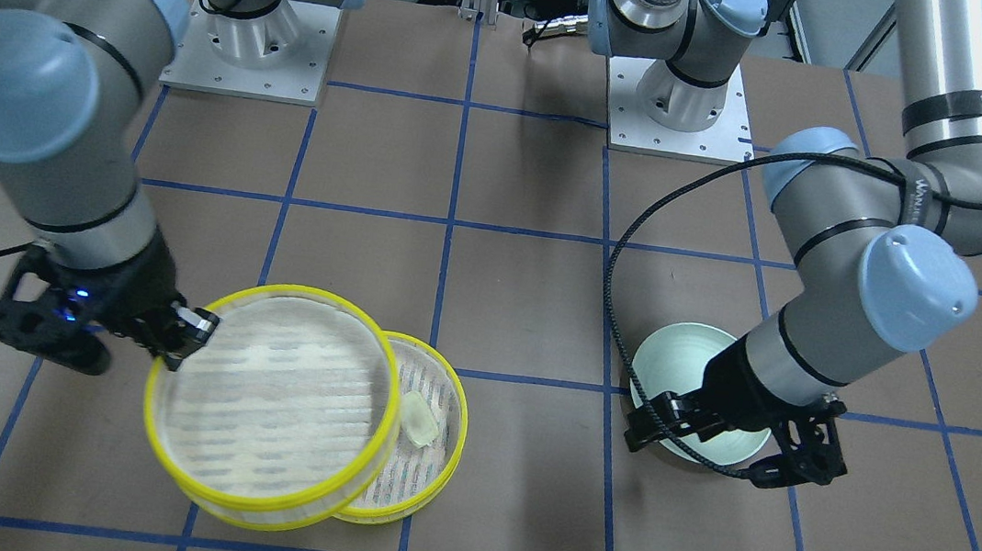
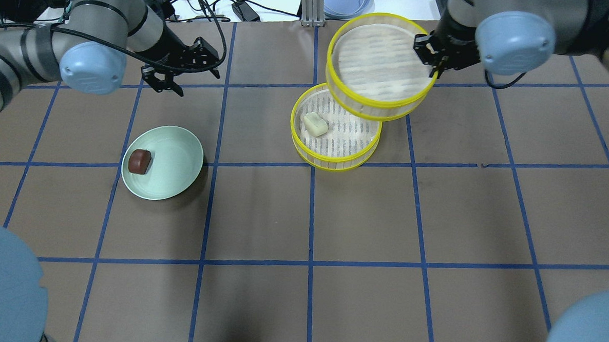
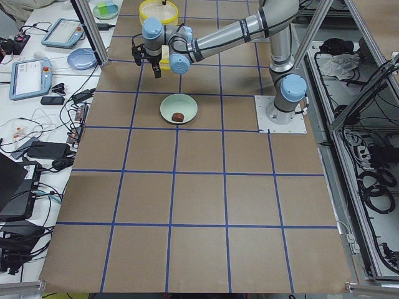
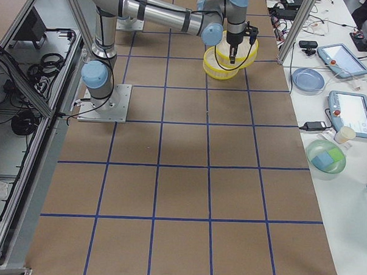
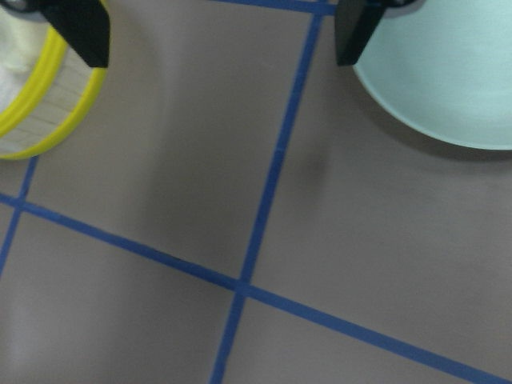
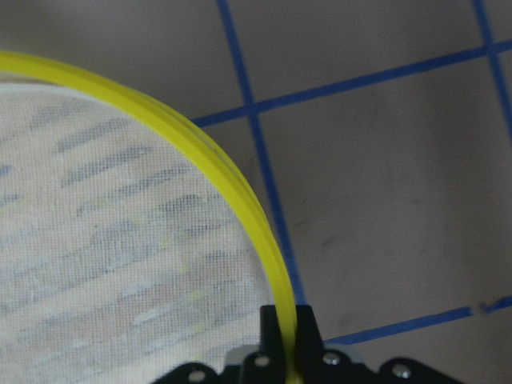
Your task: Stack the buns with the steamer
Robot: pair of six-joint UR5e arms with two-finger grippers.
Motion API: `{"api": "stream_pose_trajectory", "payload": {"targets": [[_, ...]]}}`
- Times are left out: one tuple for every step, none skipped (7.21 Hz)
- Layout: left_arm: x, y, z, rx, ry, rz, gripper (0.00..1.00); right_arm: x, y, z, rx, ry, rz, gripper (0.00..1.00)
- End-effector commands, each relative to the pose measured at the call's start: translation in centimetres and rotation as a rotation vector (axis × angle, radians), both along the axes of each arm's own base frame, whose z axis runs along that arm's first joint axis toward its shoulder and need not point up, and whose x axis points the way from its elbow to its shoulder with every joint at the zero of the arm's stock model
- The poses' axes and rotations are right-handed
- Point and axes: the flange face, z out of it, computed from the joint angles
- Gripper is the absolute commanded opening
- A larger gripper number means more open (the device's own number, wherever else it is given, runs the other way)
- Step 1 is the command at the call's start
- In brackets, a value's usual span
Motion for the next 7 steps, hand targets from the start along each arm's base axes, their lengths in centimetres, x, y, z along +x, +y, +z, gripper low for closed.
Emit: {"api": "stream_pose_trajectory", "payload": {"targets": [[5.7,2.4,-0.1,0.118,-0.182,-0.235,1.0,6.4,0.7,-3.8,0.045,-0.013,-0.032,0.0],[7.3,3.4,-1.3,0.187,-0.2,-0.428,1.0,6.5,0.3,-5.5,0.073,-0.018,-0.067,0.0],[8.3,4.8,-3.7,0.242,-0.163,-0.452,1.0,6.4,0.2,-5.9,0.08,-0.016,-0.098,0.0],[8.7,5.4,-7.2,0.258,-0.153,-0.447,1.0,6.3,0.3,-6.0,0.084,-0.004,-0.102,0.0],[8.7,5.6,-9.4,0.244,-0.153,-0.511,1.0,6.3,0.3,-5.9,0.089,-0.004,-0.105,0.0],[8.8,5.5,-10.2,0.246,-0.15,-0.533,1.0,6.1,0.4,-6.2,0.092,0.011,-0.102,0.0],[8.9,5.0,-11.1,0.248,-0.15,-0.531,1.0,6.0,0.7,-6.9,0.105,0.017,-0.104,0.0]]}}
